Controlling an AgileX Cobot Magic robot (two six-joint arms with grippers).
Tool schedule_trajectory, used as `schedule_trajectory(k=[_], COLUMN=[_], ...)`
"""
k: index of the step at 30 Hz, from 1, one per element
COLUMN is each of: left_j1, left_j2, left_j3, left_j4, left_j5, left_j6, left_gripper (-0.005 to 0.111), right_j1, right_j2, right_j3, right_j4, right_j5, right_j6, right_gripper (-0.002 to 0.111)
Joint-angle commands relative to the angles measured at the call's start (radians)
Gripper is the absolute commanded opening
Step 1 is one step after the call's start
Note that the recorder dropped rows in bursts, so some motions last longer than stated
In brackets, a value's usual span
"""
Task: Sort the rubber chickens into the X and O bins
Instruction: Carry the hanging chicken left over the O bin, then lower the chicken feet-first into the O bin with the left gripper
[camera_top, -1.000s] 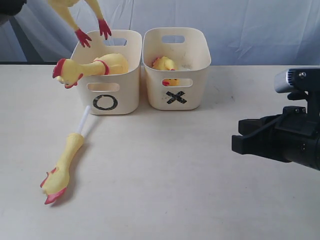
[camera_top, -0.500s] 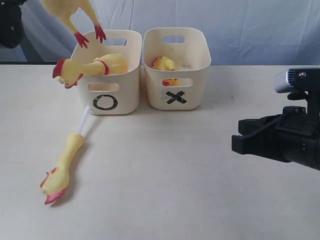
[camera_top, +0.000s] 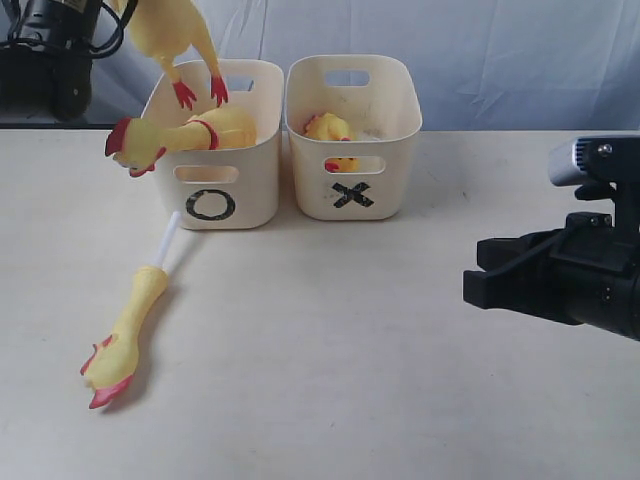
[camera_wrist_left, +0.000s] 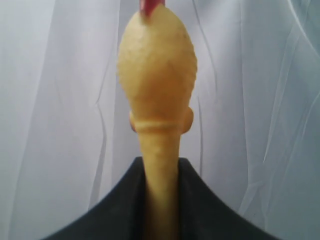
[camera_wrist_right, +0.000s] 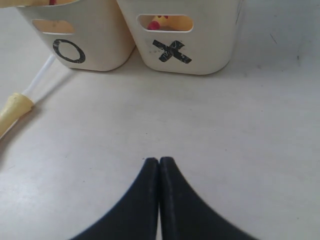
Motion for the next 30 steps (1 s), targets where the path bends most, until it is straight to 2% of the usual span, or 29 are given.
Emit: schedule_trajectory(k=[1,21,30], left_j1=[0.006,0.006,0.006], left_j2=[0.047,0.273,0.310], left_j3=[-0.067,-0.323,-0.347], left_j4=[-0.003,0.099,0.309], left_j5=[-0.072,-0.030,-0.020], left_j6=[-0.007,-0.027,-0.025], left_gripper=[0.000,0.000,0.000], right_j1=[-0.005,-0.005,-0.005], right_j2=[-0.006,-0.006,-0.006], right_j3=[0.004,0.004,0.004], right_j4=[-0.002,-0.002,-0.002], right_j5=[-0.006,-0.006,-0.006], right_j6=[-0.003,-0.003,-0.003], right_gripper=[-0.001,-0.001,-0.001])
